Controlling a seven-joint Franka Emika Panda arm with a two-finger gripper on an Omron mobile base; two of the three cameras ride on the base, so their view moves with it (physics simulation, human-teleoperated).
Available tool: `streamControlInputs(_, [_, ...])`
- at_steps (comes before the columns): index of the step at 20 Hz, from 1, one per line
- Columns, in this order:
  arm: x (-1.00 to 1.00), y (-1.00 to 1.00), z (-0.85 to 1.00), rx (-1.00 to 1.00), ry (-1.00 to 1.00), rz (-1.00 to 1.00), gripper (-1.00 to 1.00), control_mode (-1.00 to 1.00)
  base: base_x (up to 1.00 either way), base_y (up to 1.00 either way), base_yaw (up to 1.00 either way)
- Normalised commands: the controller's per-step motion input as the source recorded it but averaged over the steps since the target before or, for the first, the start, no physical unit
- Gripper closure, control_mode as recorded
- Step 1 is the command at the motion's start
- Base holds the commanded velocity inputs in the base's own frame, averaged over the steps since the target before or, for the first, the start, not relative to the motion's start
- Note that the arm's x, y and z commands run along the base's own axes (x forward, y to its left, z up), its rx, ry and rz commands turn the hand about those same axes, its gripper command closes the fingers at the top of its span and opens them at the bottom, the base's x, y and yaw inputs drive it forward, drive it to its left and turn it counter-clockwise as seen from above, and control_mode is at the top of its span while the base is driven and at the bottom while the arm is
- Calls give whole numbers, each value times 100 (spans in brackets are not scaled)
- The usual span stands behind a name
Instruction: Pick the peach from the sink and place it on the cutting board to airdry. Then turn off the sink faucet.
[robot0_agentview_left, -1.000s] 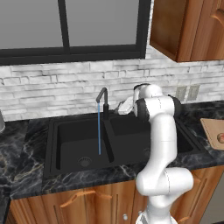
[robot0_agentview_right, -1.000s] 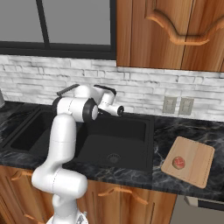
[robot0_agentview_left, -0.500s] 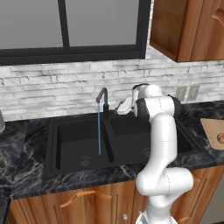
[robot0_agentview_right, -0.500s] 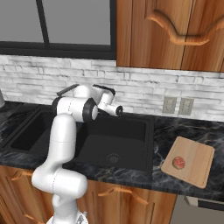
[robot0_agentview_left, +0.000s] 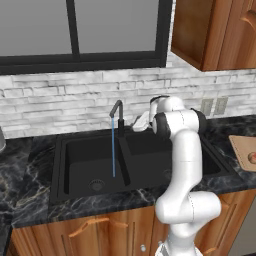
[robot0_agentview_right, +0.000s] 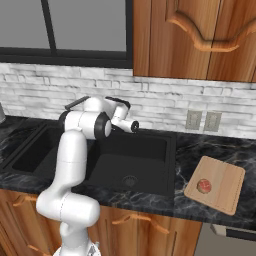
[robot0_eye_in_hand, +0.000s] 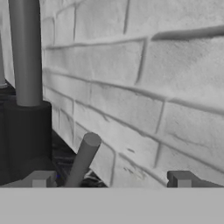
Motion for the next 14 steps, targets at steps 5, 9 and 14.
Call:
streamControlInputs(5, [37,80,0,0,0,13,-100,-100,0,0,0])
streamControlInputs(9, [44,87,0,0,0,14,-100,-100,0,0,0])
streamControlInputs(14, [57,95,0,0,0,16,-100,-100,0,0,0])
